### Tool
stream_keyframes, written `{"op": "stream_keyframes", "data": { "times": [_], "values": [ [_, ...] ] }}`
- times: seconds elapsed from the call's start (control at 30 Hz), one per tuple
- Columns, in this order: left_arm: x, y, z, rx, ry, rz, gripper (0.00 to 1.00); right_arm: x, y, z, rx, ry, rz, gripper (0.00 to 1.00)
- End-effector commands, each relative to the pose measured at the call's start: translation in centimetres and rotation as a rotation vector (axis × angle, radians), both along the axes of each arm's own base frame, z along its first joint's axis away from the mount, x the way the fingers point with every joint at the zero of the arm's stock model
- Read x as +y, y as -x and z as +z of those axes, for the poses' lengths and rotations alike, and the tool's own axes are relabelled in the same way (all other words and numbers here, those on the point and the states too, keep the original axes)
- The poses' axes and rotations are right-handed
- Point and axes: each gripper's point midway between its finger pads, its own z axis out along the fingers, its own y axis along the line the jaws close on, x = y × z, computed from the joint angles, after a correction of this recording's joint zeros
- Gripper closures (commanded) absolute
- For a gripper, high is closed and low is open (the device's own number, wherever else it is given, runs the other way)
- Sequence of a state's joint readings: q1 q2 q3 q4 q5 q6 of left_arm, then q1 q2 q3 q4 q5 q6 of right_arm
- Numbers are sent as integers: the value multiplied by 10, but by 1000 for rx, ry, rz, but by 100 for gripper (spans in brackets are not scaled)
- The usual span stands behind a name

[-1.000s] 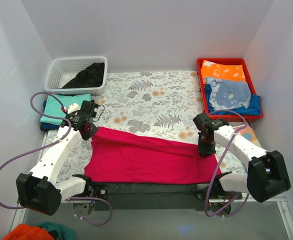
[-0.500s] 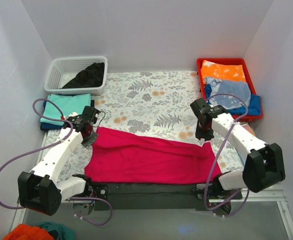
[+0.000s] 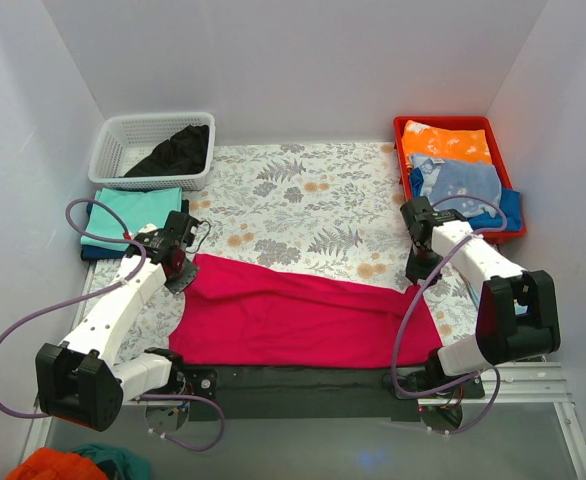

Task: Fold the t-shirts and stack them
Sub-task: Fold the tshirt

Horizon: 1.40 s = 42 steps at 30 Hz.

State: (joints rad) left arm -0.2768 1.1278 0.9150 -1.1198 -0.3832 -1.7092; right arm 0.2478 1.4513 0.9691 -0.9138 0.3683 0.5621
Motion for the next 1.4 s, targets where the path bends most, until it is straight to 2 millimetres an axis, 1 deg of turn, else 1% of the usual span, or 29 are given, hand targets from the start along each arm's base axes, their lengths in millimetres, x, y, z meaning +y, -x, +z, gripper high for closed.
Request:
{"op": "stream_keyframes", "data": {
  "times": [0.0,0.07,0.27,0.4,0.43,0.5,0.57,0.6,0.63,0.7,0.73,0.77,0.83,0.93,1.07,1.1,1.17,1.2,1.23,1.27,1.3,1.33,1.37],
  "values": [
    [-2,-2,2,-26,19,1,100,9,5,-10,31,-65,22,65],
    [-1,-2,2,-27,16,-2,100,17,5,-11,32,-112,34,65],
    [-2,-3,-3,-18,16,-13,100,24,10,-14,48,-157,57,64],
    [-3,-4,-4,-16,17,-17,100,26,23,-23,94,-173,61,64],
    [-3,-5,-4,-17,19,-17,100,25,29,-25,105,-176,59,65],
    [-3,-5,-5,-16,18,-19,100,28,35,-24,105,-196,62,65],
    [-3,-4,-6,-11,17,-19,100,26,43,-25,118,-192,54,67],
    [-4,-5,-6,-13,19,-18,100,25,45,-23,111,-191,50,69],
    [-4,-6,-7,-13,19,-18,100,24,49,-22,119,-188,47,73],
    [-4,-6,-8,-9,17,-20,100,23,52,-20,115,-189,41,79],
    [-4,-7,-8,-11,18,-19,100,23,55,-19,123,-192,39,87],
    [-4,-7,-7,-11,16,-20,100,23,56,-18,124,-192,42,93],
    [-4,-8,-7,-13,17,-21,100,22,59,-16,121,-190,39,99],
    [-5,-10,-7,-12,15,-25,100,21,60,-11,111,-185,37,99],
    [-5,-15,-2,-24,12,-34,100,19,53,2,73,-176,35,99],
    [-5,-17,0,-30,10,-36,100,19,45,11,42,-174,31,99],
    [-6,-24,9,-54,6,-43,100,18,37,21,11,-158,33,99],
    [-5,-28,13,-64,-1,-48,100,18,25,32,-29,-156,33,99],
    [-6,-32,18,-78,-2,-50,100,16,19,38,-49,-143,32,99],
    [-7,-41,28,-103,-7,-58,100,16,13,44,-70,-137,36,99],
    [-6,-45,32,-115,-12,-61,100,15,8,47,-73,-125,35,99],
    [-6,-52,39,-142,-20,-62,100,13,-3,58,-109,-106,35,99],
    [-7,-61,48,-166,-28,-79,100,12,-8,61,-119,-97,32,99]
  ]
}}
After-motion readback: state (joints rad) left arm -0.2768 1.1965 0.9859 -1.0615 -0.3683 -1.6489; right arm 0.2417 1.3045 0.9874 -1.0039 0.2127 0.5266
